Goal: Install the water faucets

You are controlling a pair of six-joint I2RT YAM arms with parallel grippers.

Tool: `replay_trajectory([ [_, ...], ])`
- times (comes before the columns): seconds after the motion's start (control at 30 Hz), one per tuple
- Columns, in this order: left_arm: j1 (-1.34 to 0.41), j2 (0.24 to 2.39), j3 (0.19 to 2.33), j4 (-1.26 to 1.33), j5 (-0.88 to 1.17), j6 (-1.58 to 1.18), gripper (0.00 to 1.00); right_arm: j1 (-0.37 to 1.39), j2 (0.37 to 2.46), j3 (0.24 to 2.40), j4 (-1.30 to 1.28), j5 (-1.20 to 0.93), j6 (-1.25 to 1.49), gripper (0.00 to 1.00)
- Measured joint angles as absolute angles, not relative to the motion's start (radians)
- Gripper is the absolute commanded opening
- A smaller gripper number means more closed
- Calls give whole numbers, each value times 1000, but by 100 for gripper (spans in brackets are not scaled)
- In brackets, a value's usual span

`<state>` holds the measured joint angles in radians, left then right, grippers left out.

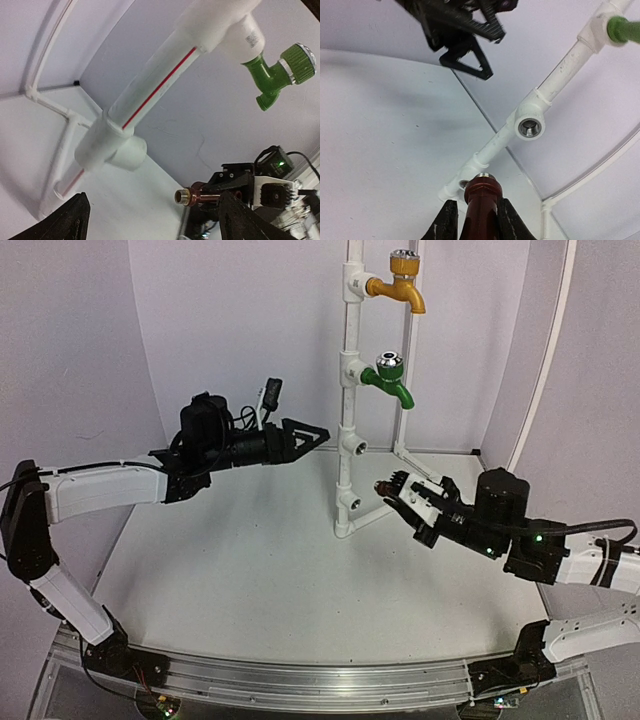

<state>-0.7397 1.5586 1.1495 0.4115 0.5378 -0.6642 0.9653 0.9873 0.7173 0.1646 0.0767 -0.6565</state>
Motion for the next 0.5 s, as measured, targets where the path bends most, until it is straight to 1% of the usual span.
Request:
replay_trajectory([
  [0.13, -741, 1584, 1266, 336, 490, -483, 94, 963, 1077, 767, 195, 122, -888, 0],
  [0.23, -735, 1645, 1366, 298, 476, -396, 94, 951, 1128, 800, 208, 134, -1024, 0],
  [0.4, -705, 1779, 1521, 259, 515, -359, 96, 875, 1150, 828, 240, 102, -1138, 0],
  [0.5, -692, 1855, 1588, 245, 558, -359, 95, 822, 1150, 827, 251, 75, -1183, 0],
])
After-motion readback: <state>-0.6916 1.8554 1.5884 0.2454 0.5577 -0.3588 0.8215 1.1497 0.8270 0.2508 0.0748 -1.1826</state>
